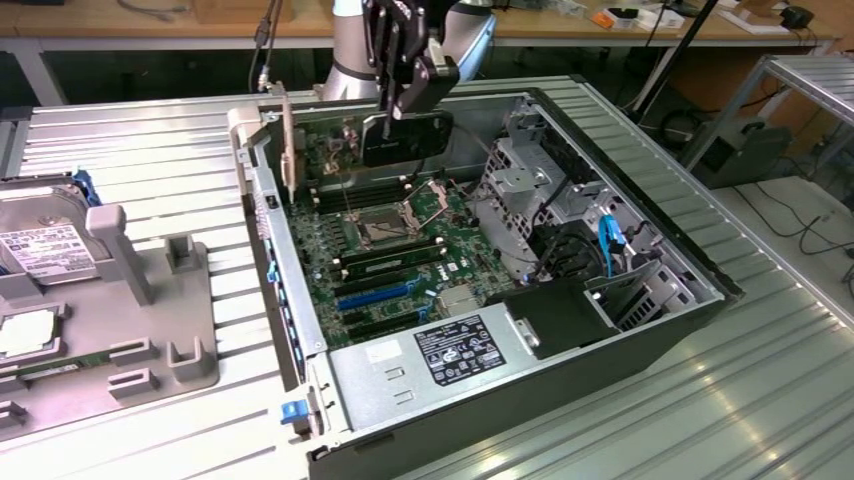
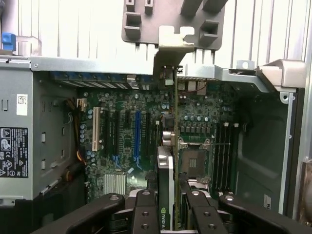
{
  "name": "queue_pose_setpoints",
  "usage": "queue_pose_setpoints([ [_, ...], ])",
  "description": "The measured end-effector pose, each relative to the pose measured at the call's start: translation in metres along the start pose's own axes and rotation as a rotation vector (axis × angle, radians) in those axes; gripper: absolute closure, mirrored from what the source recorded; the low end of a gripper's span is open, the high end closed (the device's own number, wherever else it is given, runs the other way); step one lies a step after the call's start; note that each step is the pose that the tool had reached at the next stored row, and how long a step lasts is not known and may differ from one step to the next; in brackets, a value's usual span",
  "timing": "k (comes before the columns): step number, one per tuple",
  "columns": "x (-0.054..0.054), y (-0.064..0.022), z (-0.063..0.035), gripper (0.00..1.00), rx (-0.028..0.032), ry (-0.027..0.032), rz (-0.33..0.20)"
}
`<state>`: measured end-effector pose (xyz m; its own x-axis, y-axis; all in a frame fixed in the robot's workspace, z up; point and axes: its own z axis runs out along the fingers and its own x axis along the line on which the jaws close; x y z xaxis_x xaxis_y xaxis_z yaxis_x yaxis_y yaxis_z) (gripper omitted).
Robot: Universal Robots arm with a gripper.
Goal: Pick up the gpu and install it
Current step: 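Insert the gpu into the slot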
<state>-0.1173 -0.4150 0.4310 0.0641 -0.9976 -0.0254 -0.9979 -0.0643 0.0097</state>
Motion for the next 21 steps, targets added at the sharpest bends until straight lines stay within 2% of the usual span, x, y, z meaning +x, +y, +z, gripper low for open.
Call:
queue_pose_setpoints([
  [2,0.0,0.0,0.0,0.73,-0.0009,0.0004,-0.036],
  [9,0.0,0.0,0.0,0.73,-0.0025,0.001,-0.097],
  [12,0.0,-0.0001,0.0004,0.73,-0.0022,0.0007,-0.087],
  [15,0.0,0.0001,0.0018,0.73,-0.0006,-0.0006,-0.033],
  [21,0.0002,0.0,0.0083,0.73,-0.0002,-0.001,-0.011],
])
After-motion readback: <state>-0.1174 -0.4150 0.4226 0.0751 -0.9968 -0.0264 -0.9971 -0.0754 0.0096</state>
